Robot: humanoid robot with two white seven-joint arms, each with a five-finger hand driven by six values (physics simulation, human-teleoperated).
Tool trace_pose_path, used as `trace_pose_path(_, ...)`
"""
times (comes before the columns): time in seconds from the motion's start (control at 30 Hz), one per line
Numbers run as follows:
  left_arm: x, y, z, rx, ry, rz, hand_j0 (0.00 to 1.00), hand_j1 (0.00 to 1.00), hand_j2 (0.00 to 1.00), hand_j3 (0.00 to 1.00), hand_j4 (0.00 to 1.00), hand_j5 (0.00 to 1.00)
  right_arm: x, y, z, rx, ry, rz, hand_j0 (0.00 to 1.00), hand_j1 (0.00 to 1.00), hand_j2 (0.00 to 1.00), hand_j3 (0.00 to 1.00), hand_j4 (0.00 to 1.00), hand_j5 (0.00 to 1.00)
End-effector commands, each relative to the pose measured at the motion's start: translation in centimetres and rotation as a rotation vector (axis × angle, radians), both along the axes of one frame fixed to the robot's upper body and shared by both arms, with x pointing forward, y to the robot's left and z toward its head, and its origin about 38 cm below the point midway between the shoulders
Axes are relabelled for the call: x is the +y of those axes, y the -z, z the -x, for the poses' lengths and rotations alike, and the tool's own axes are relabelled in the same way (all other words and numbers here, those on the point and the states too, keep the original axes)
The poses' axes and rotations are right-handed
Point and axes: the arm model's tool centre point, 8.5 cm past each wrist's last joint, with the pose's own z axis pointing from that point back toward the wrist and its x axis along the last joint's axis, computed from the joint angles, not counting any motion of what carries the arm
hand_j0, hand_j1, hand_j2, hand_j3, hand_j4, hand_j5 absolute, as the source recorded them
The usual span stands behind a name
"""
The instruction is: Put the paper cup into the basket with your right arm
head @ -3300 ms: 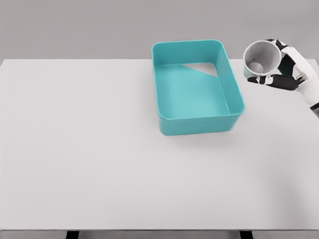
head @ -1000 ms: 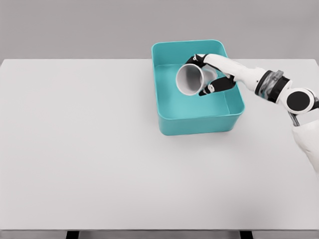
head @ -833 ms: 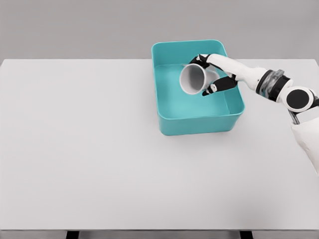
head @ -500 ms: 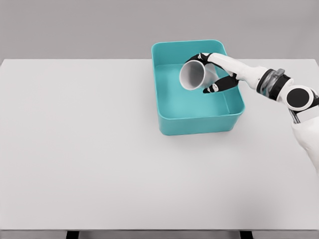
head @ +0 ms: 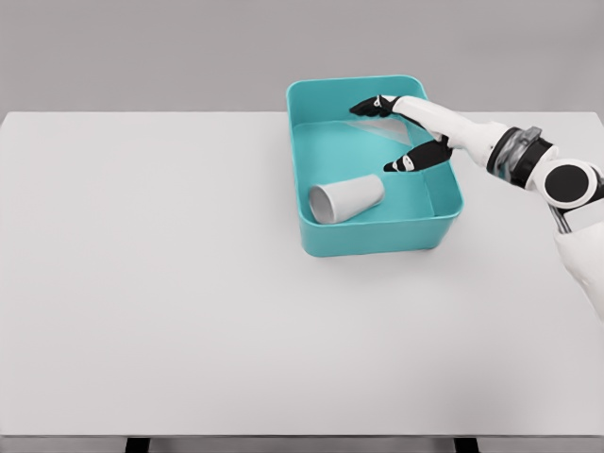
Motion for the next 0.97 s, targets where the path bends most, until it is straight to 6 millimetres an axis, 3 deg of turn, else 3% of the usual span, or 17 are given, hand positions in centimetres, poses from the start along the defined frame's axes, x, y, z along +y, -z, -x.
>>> trace_pose_path(0.0, 0.0, 0.0, 0.0, -0.001, 0.000, 0.000, 1.00, 1.00, 1.00, 1.00, 1.00, 1.00, -0.1, -0.4, 0.1, -0.005, -0.001, -0.011, 0.89, 0.89, 0.89, 0.89, 0.89, 0.89)
trace_pose_path(0.1, 0.0, 0.0, -0.1, -0.002, 0.000, 0.000, 1.00, 1.00, 1.00, 1.00, 1.00, 1.00, -1.9, -2.4, 1.3, -0.041, -0.006, -0.001, 0.96, 0.96, 0.96, 0.96, 0.96, 0.96)
trace_pose_path(0.17, 0.0, 0.0, -0.1, -0.002, 0.000, 0.000, 1.00, 1.00, 1.00, 1.00, 1.00, 1.00, -3.8, -3.1, 2.4, -0.023, -0.001, -0.084, 0.98, 0.98, 0.98, 0.98, 0.98, 0.98)
trace_pose_path(0.3, 0.0, 0.0, -0.1, -0.002, 0.000, 0.000, 1.00, 1.00, 1.00, 1.00, 1.00, 1.00, -5.6, -4.6, 4.8, -0.038, -0.010, -0.200, 0.99, 0.99, 0.99, 0.99, 0.99, 0.99)
trace_pose_path(0.47, 0.0, 0.0, 0.0, 0.001, -0.001, 0.000, 1.00, 1.00, 1.00, 1.00, 1.00, 1.00, -9.5, -4.6, 6.9, -0.013, 0.039, -0.323, 0.99, 0.99, 0.99, 0.99, 0.99, 0.99)
trace_pose_path(0.63, 0.0, 0.0, -0.1, -0.002, 0.000, 0.000, 1.00, 1.00, 1.00, 1.00, 1.00, 1.00, -11.9, -3.6, 8.9, 0.001, 0.092, -0.381, 1.00, 1.00, 1.00, 1.00, 1.00, 1.00)
trace_pose_path(0.93, 0.0, 0.0, -0.1, -0.001, 0.000, 0.000, 1.00, 1.00, 1.00, 1.00, 1.00, 1.00, -11.9, -2.4, 9.5, 0.032, 0.093, -0.393, 1.00, 1.00, 1.00, 1.00, 1.00, 1.00)
